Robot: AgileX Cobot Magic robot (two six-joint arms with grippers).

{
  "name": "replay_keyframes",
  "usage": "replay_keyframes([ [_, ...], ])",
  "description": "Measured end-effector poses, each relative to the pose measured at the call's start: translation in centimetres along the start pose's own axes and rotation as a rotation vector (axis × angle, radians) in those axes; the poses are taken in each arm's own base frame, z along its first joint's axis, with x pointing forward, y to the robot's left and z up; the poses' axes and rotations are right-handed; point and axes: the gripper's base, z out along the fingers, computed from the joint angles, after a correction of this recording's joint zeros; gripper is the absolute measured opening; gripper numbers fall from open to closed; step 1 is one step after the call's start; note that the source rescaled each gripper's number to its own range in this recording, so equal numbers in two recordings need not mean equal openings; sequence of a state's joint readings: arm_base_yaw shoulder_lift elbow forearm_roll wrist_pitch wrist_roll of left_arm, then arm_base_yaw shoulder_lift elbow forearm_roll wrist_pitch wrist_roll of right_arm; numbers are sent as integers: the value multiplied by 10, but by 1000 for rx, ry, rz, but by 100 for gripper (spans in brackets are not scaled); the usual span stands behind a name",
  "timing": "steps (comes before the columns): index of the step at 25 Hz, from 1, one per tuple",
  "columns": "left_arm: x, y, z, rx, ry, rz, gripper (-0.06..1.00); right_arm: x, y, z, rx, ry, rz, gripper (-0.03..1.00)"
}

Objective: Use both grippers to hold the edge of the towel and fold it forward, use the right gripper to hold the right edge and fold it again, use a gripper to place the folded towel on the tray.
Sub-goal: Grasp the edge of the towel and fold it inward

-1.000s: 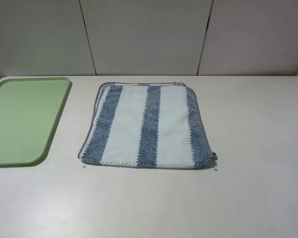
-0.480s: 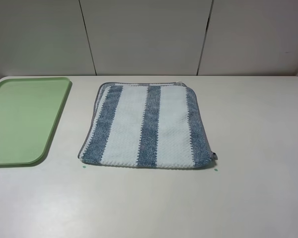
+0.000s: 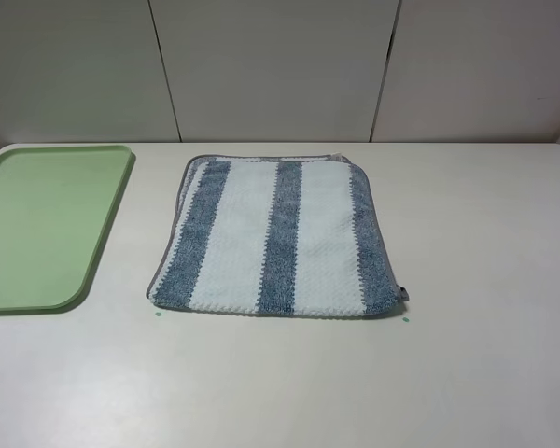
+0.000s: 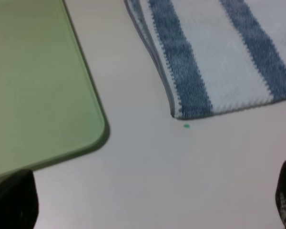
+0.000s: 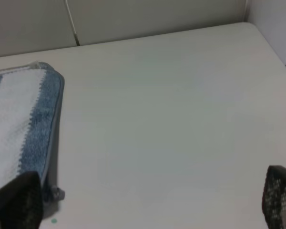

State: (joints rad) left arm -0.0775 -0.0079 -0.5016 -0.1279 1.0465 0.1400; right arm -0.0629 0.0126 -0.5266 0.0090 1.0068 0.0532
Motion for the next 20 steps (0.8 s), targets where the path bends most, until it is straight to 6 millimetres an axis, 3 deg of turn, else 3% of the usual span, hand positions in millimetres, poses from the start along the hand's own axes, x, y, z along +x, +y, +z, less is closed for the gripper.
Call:
replay_keyframes([
  [11, -20, 3, -7, -30, -147, -49, 96, -64, 3, 19, 5, 63, 1, 100],
  [20, -79, 13, 19, -39, -2, -30, 96, -105, 6, 51, -1, 152, -39, 100],
])
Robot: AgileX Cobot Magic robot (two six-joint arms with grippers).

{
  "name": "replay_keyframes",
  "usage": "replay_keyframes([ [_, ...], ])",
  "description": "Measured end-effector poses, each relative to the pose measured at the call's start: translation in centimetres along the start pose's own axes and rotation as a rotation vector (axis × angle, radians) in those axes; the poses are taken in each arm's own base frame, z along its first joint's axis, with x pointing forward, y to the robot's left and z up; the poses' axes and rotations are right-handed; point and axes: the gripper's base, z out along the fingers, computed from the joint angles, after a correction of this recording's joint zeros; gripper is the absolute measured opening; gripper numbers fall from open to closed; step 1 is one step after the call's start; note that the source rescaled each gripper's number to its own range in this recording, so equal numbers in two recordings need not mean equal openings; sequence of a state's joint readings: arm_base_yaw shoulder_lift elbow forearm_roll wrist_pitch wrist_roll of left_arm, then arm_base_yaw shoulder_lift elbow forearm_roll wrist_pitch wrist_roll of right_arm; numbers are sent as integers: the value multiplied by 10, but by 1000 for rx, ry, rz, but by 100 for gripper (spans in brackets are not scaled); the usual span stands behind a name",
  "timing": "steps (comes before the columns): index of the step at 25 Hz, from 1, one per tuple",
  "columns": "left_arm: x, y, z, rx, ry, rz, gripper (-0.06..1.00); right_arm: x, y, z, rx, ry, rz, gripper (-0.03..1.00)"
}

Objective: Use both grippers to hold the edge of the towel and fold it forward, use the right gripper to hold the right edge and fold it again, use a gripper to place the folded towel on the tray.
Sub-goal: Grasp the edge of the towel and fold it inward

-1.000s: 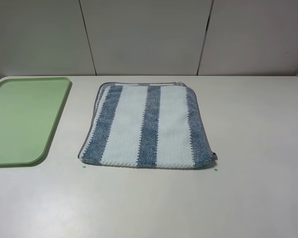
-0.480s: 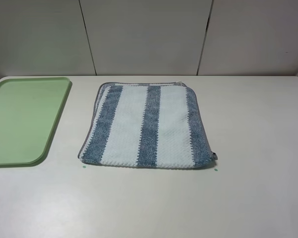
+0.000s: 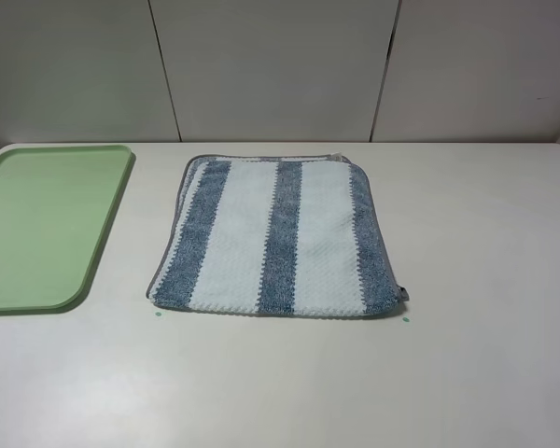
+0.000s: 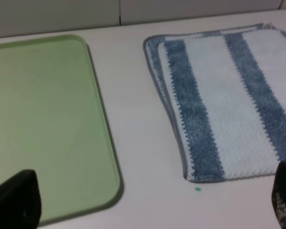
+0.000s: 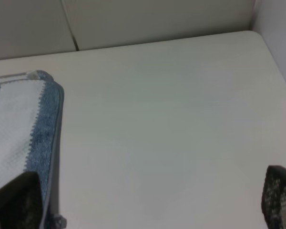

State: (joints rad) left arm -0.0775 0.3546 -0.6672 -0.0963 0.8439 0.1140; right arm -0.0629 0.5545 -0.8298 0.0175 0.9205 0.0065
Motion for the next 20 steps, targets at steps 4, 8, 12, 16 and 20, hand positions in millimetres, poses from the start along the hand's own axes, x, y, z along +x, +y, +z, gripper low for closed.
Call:
replay_keyframes([
  [4, -33, 4, 24, 1, 46, 73, 95, -16, 1, 15, -9, 24, 2, 100],
  [8, -62, 9, 58, -4, 58, 140, 95, -32, 1, 33, -9, 37, 4, 100],
  [12, -85, 14, 95, -5, 86, 162, 95, -48, 1, 54, -8, 63, -16, 100],
  [16, -100, 18, 129, 4, 138, 210, 95, -67, 1, 76, -10, 95, -61, 100],
  [20, -107, 21, 160, 11, 178, 246, 95, -88, 1, 99, -13, 115, -122, 100],
])
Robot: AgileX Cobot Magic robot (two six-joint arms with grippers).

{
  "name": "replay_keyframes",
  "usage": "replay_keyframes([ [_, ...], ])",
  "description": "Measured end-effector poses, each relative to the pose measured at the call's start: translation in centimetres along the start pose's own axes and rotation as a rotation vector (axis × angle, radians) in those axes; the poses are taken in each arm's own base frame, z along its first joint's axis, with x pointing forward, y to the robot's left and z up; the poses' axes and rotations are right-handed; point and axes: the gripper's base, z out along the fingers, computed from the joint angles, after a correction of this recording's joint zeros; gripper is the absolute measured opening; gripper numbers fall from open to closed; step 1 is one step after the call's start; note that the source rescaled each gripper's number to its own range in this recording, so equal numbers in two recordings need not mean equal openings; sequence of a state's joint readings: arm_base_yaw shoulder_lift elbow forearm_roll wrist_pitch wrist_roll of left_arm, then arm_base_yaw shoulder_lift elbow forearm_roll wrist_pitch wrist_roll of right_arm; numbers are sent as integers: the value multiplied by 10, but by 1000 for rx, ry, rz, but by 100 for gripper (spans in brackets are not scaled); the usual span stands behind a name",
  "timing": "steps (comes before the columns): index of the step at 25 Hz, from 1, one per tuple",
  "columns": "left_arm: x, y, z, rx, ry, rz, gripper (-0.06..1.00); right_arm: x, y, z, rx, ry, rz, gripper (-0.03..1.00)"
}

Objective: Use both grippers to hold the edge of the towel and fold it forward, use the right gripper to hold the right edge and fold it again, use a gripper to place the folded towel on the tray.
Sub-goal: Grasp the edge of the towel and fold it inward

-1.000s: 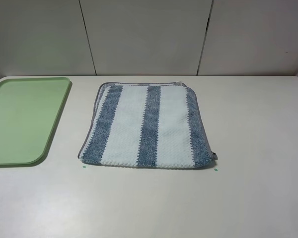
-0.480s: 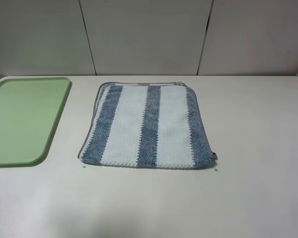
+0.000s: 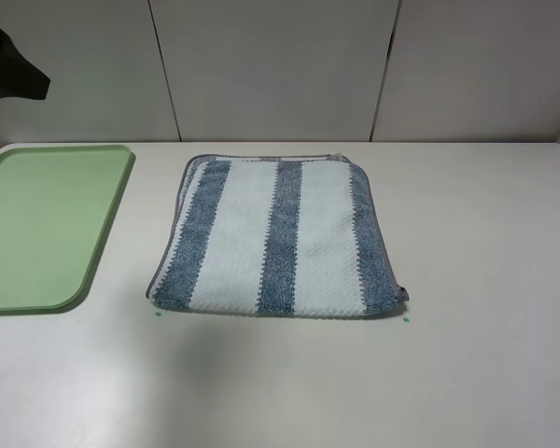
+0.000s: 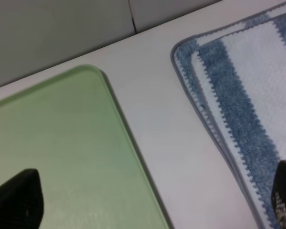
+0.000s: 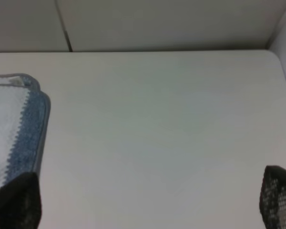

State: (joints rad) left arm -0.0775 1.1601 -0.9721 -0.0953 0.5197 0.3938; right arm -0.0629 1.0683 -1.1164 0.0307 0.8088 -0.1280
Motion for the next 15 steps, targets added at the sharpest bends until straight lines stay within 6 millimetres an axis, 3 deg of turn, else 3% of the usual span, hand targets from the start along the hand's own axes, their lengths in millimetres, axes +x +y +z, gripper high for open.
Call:
replay_keyframes([
  [4, -4, 0, 21, 19, 31, 60, 95, -17, 0, 26, -12, 39, -56, 100],
  [7, -6, -12, 35, 60, 44, 139, 95, -24, 12, 47, -55, 71, -133, 100],
  [15, -11, -76, 60, 240, 73, 378, 95, -15, 87, 91, -229, 172, -408, 100],
])
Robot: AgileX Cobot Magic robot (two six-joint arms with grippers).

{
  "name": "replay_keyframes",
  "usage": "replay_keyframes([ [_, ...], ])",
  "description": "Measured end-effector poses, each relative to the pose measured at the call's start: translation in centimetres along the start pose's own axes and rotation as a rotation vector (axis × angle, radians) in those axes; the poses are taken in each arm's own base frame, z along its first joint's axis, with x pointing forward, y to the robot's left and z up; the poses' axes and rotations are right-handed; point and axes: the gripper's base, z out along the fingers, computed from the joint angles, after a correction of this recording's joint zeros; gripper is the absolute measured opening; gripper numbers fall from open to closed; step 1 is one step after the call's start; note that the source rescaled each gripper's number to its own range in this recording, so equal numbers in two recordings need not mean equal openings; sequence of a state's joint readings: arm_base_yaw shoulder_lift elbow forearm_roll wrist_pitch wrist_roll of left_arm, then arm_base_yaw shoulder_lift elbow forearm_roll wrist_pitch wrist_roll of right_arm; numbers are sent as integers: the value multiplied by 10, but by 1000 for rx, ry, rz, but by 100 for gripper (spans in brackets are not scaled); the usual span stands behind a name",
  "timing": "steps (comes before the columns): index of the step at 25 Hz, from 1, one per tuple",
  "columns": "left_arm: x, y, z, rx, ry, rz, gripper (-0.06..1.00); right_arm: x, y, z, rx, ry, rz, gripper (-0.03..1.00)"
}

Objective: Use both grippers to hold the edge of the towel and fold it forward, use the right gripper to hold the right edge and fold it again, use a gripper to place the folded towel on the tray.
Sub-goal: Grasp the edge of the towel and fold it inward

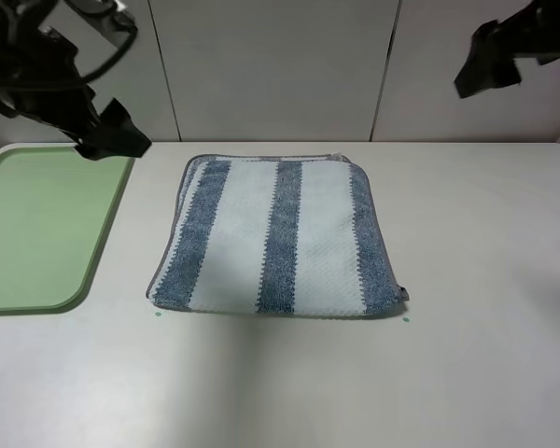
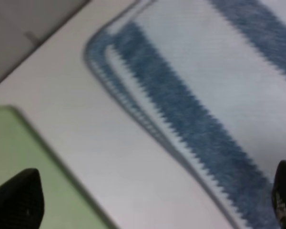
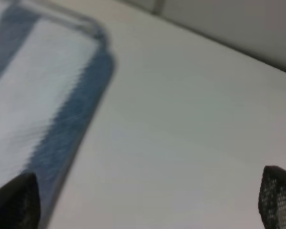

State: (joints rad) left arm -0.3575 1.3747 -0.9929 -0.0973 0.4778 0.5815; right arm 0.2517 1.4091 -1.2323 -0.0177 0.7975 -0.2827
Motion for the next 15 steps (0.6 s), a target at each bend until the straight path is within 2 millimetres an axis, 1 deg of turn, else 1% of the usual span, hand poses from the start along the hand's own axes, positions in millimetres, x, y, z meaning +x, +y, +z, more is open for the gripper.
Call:
replay_keyframes([
  [4, -10, -24, 11, 66, 3, 84, 95, -8, 36, 17, -81, 24, -110, 100],
  [7, -14, -36, 15, 96, 5, 141, 95, -11, 61, 24, -133, 34, -220, 100],
  [11, -12, -43, 19, 130, 35, 201, 94, -10, 88, 33, -192, 64, -349, 100],
  [15, -9, -45, 19, 153, 69, 238, 94, -8, 104, 43, -227, 92, -444, 100],
])
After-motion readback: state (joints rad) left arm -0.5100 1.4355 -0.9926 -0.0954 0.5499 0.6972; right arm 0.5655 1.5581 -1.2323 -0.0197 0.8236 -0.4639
